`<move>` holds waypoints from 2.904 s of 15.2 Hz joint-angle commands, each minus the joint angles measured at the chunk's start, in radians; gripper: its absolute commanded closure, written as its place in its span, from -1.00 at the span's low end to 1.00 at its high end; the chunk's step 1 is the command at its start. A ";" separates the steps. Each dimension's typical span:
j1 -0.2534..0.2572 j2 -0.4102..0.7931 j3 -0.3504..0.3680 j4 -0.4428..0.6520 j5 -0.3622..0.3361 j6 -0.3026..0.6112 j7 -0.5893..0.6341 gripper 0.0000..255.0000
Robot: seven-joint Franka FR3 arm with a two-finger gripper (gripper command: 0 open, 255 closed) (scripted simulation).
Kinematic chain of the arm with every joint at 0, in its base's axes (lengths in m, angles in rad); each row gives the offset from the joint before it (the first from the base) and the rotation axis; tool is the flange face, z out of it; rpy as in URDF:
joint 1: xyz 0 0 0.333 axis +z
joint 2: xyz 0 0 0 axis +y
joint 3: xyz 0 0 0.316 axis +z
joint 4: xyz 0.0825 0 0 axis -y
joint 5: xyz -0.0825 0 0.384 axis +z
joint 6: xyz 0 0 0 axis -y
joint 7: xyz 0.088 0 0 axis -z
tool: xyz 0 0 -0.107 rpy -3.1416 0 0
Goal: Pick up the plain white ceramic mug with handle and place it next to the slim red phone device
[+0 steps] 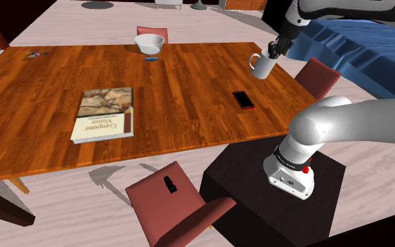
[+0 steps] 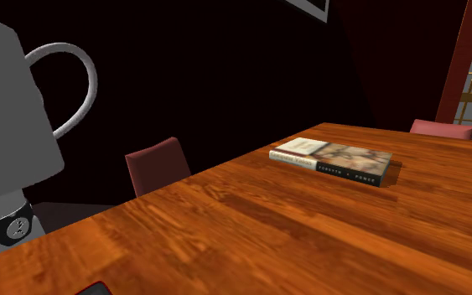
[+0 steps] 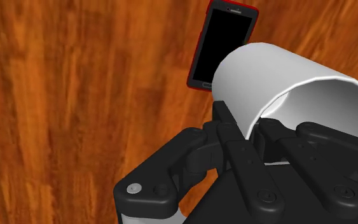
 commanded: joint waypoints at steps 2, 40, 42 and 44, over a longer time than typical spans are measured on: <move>-0.024 0.023 -0.072 0.035 -0.037 -0.005 -0.076 1.00; -0.066 0.201 -0.279 -0.266 -0.175 0.479 -0.140 1.00; -0.066 0.201 -0.279 -0.266 -0.175 0.479 -0.140 1.00; -0.066 0.201 -0.279 -0.266 -0.175 0.479 -0.140 -1.00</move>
